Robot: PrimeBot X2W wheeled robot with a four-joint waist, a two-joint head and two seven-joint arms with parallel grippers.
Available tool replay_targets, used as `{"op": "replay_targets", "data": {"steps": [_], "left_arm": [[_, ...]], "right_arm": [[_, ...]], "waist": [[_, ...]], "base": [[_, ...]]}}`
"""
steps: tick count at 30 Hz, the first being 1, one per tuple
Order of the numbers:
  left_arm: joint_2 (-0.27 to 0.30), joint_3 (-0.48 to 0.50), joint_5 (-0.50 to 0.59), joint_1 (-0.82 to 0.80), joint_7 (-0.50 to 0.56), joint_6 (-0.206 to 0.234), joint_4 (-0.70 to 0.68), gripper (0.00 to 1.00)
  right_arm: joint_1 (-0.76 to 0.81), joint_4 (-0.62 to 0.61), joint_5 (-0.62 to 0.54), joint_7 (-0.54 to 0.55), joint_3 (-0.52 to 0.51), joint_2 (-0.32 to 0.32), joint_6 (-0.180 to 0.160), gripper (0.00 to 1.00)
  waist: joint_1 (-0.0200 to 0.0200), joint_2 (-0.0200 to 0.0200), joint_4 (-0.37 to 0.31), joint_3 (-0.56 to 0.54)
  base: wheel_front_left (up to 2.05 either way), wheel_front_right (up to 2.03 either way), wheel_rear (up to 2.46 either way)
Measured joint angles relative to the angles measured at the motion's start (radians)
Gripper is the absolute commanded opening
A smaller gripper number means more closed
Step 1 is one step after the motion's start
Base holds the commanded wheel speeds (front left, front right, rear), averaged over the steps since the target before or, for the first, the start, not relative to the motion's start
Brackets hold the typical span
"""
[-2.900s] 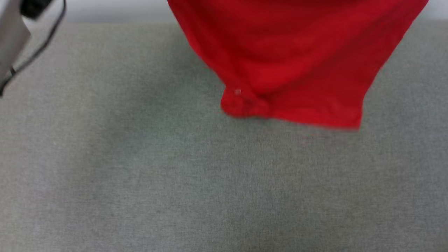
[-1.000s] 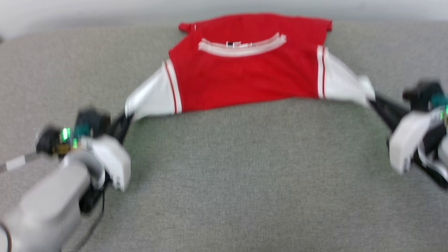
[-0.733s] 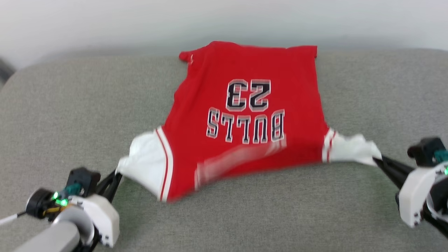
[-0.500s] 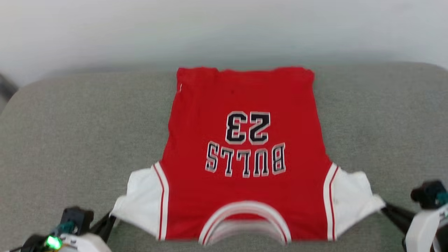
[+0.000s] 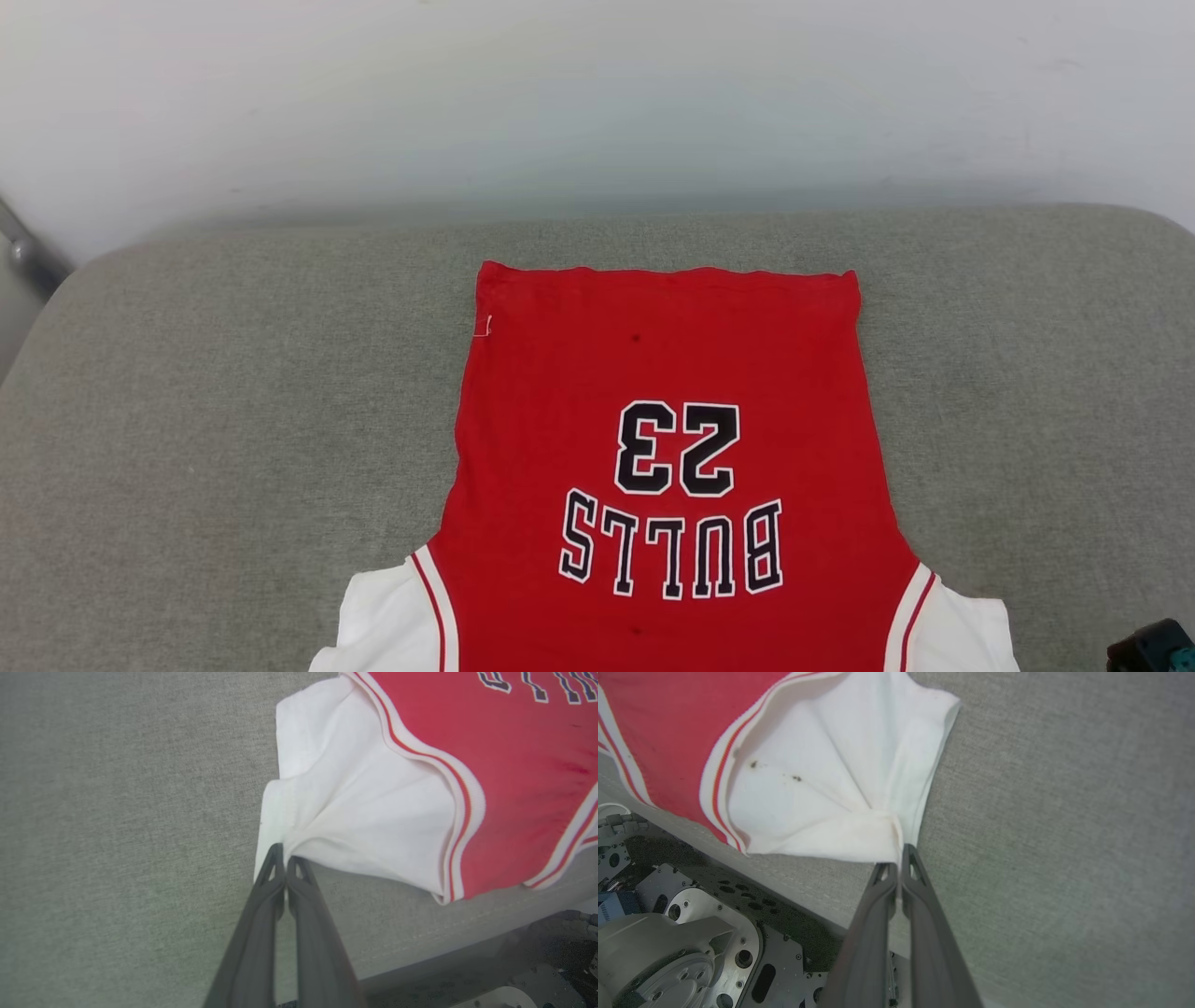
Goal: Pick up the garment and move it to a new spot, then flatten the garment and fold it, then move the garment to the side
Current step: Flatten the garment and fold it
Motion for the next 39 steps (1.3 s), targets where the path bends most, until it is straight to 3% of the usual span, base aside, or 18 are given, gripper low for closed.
{"op": "replay_targets", "data": {"steps": [4, 6, 8, 14, 18, 25, 32, 39], "left_arm": [[0.004, 0.0, 0.008, -0.001, 0.003, 0.014, -0.029, 0.0], [0.004, 0.001, 0.018, -0.008, 0.006, 0.022, -0.043, 0.0], [0.005, -0.001, 0.025, -0.013, 0.01, 0.027, -0.053, 0.0], [0.006, -0.005, 0.061, -0.051, 0.023, 0.044, -0.094, 0.0], [0.007, -0.003, 0.1, -0.088, 0.025, 0.061, -0.124, 0.0], [-0.012, 0.007, 0.174, -0.179, 0.028, 0.074, -0.176, 0.0], [-0.053, 0.01, 0.242, -0.255, 0.023, 0.083, -0.204, 0.0], [-0.117, 0.01, 0.299, -0.32, 0.014, 0.082, -0.21, 0.0]], "right_arm": [[0.024, -0.053, -0.006, 0.074, -0.055, -0.006, 0.0, 0.01], [0.023, -0.087, -0.017, 0.111, -0.077, -0.008, 0.0, 0.35], [0.017, -0.117, -0.021, 0.141, -0.108, -0.013, 0.0, 1.0], [-0.04, -0.198, -0.021, 0.223, -0.233, -0.082, 0.0, 1.0], [-0.158, -0.25, -0.016, 0.289, -0.327, -0.137, 0.0, 1.0], [-0.439, -0.287, 0.028, 0.528, -0.355, -0.2, 0.0, 1.0], [-0.755, -0.226, 0.046, 0.873, -0.312, -0.206, 0.0, 1.0], [-0.952, -0.11, -0.026, 1.104, -0.29, -0.125, 0.0, 1.0]], "waist": [[0.0001, 0.0, 0.005, 0.004], [0.0001, 0.0, 0.007, 0.007], [0.0001, 0.0, 0.009, 0.012], [0.0002, 0.0, 0.031, 0.041], [0.0002, 0.0, 0.05, 0.078], [0.0004, 0.0, 0.109, 0.179], [0.0004, 0.0, 0.187, 0.309], [0.0005, 0.0, 0.276, 0.454]], "base": [[0.0, 0.0, 0.0], [0.0, 0.0, 0.0], [0.0, 0.0, 0.0], [0.0, 0.0, 0.0], [0.0, 0.0, 0.0], [0.0, 0.0, 0.0], [0.0, 0.0, 0.0], [0.0, 0.0, 0.0]]}}
